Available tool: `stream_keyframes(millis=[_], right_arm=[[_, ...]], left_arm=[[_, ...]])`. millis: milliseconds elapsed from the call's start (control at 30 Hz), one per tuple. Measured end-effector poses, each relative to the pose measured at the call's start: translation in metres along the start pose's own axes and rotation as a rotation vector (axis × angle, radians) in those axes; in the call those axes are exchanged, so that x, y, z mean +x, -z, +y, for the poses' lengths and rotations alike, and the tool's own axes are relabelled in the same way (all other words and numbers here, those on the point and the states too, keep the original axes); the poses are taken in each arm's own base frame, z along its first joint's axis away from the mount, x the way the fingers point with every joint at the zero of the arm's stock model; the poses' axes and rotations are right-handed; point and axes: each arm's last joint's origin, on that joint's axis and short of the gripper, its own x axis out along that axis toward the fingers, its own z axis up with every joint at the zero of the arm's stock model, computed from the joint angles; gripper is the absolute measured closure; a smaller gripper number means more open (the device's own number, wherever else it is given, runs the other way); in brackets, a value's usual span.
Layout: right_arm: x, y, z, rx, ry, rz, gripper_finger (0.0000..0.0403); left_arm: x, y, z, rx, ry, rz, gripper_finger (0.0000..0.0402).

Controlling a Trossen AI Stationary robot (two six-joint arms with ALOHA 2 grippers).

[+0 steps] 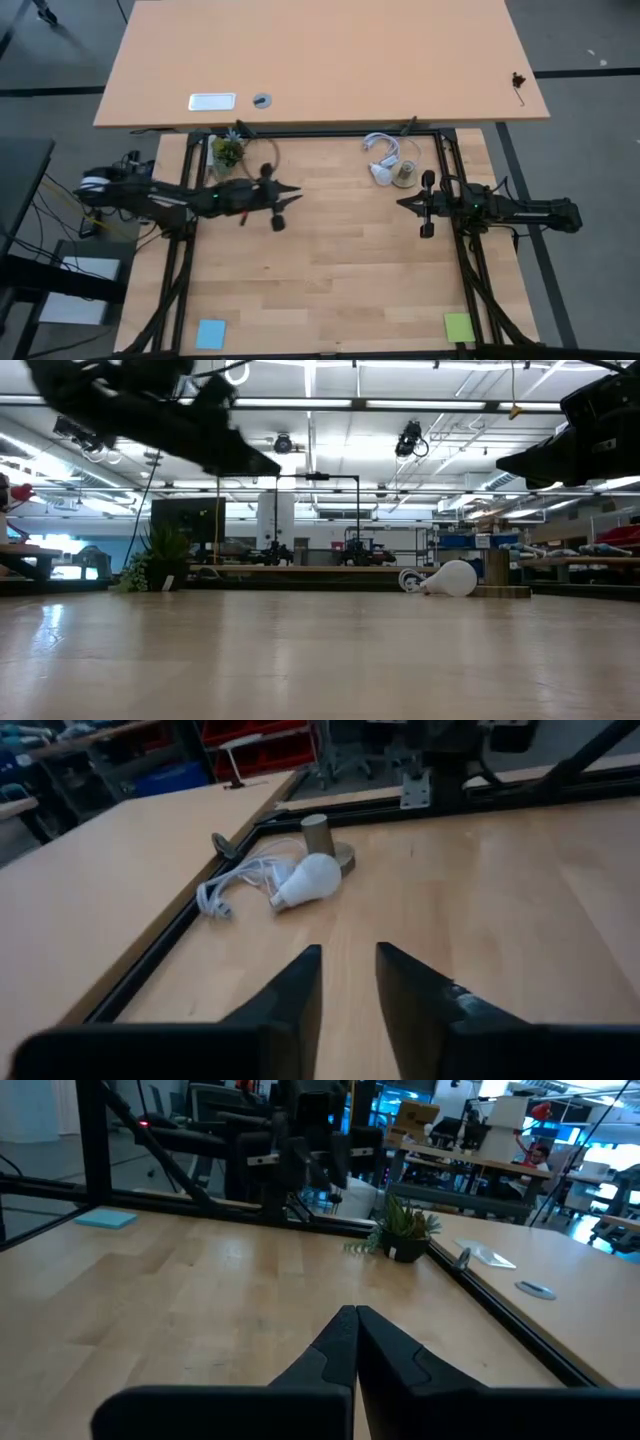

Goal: Screw lightbulb
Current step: Move the lightbulb to the center of the table

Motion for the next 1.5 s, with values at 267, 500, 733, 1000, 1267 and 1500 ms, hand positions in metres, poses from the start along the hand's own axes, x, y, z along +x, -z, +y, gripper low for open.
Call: stream_keyframes(millis=[267, 500, 733, 1000, 1267, 1500], right_arm=[[0.000, 0.000, 0.000, 0.000, 0.000, 0.000, 0.0384], [0.000, 0.000, 0.000, 0.000, 0.000, 0.000, 0.0385], [0.000, 0.000, 0.000, 0.000, 0.000, 0.000, 0.0384], [0.000, -0.001, 0.000, 0.001, 0.001, -0.007, 0.0384], [0.000, -0.001, 0.000, 0.000, 0.002, -0.010, 0.0384], [0.000, -0.001, 0.000, 0.001, 0.002, -0.011, 0.0385]], left_arm=[[0.080, -0.023, -0.001, -0.049, 0.031, 0.023, 0.0250], [0.149, -0.022, 0.020, -0.145, 0.157, 0.093, 0.0258], [0.203, -0.024, 0.021, -0.194, 0.146, 0.194, 0.0258], [0.252, -0.029, 0.010, -0.204, 0.074, 0.154, 0.0259], [0.296, -0.026, 0.016, -0.285, -0.035, 0.111, 0.0266], [0.317, -0.012, 0.025, -0.310, -0.091, 0.177, 0.0310]])
